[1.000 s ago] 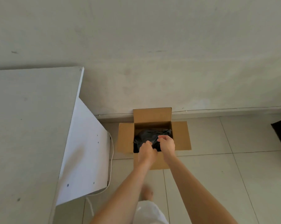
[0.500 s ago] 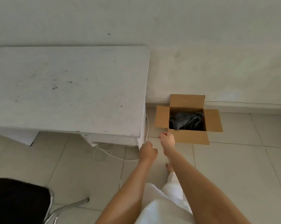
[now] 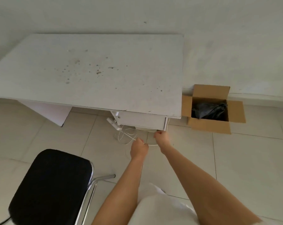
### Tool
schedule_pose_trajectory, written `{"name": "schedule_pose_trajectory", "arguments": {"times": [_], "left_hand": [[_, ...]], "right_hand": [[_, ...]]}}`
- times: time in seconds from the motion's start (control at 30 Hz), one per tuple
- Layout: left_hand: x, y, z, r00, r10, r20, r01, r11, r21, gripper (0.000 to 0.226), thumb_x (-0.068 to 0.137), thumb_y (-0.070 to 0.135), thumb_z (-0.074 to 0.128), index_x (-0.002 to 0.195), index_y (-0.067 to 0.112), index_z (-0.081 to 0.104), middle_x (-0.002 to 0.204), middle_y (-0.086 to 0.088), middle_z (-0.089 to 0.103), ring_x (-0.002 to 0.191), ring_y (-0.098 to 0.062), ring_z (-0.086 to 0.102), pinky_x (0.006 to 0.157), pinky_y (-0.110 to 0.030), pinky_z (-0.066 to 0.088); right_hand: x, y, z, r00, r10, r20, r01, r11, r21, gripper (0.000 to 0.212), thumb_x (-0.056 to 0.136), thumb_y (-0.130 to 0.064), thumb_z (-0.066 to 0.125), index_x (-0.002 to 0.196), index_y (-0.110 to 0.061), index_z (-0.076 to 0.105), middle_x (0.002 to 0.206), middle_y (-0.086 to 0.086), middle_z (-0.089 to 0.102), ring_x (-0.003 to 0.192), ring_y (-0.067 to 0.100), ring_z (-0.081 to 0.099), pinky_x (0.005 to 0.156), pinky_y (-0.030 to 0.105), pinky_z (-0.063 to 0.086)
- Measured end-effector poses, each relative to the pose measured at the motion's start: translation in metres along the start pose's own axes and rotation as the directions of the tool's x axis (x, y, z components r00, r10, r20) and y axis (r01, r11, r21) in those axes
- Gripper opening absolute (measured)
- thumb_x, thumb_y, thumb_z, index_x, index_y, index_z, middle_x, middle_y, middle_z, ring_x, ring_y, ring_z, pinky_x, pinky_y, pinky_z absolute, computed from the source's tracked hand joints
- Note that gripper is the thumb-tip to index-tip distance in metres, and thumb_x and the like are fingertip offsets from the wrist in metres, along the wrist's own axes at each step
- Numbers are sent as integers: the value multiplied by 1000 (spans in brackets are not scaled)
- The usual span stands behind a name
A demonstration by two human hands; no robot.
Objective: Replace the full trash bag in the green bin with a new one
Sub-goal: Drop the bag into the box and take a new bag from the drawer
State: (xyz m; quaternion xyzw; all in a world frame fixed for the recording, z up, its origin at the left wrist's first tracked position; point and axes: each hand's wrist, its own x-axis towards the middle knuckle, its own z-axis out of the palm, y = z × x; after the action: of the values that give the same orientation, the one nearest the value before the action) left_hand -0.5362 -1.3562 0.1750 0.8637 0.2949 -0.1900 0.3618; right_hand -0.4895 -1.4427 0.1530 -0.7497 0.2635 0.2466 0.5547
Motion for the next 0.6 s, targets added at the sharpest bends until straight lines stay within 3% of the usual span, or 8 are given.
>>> {"name": "schedule_pose_trajectory", "arguments": {"times": [0.1,0.23,0.37,0.43,0.5,0.6], "left_hand": [[9,-11,-9,1000,8,20,-6,998,-57,28,89,7,47,115,-1,51,121,-18,57,111,-32,54,90,-34,43],[17,-18,-26,998,23,53,-19,996,-86,28,87,5,46,113,-2,52,120,-19,57,112,-32,53,91,-35,43],[30,-34,-51,992,90,87,-87,996,-37,8,87,5,45,84,12,47,97,-12,51,100,-29,55,87,-36,44],[47,-36,-63,986,149,78,-150,989,1,6,88,6,46,92,8,50,100,-14,54,104,-31,56,85,-35,44],[67,-36,-69,983,183,33,-183,983,13,22,89,7,46,110,1,52,115,-17,57,110,-32,54,87,-33,43],[96,-37,-67,969,248,12,-248,969,14,30,90,6,43,119,1,49,126,-15,53,114,-29,52,89,-33,42]], "right_hand": [[0,-8,11,999,-44,-17,44,999,-13,11,86,-8,40,88,-10,50,80,5,50,77,22,45,63,25,37],[-2,-17,19,998,-54,-29,53,998,-39,20,90,-11,41,100,-8,59,92,6,52,85,22,47,65,24,37],[-4,-22,36,996,-35,-88,35,999,-4,26,87,-5,39,97,-12,61,92,4,54,85,21,49,68,25,37],[-1,-25,50,992,-27,-126,33,998,47,30,86,-4,39,104,-11,61,89,5,54,78,20,48,58,24,36],[3,-31,59,985,-57,-162,69,995,71,32,85,-3,40,111,-10,58,82,8,54,63,17,45,51,24,31],[20,-32,71,966,-182,-181,178,983,-39,36,89,-2,40,122,-8,49,86,13,54,63,19,44,54,28,32]]}}
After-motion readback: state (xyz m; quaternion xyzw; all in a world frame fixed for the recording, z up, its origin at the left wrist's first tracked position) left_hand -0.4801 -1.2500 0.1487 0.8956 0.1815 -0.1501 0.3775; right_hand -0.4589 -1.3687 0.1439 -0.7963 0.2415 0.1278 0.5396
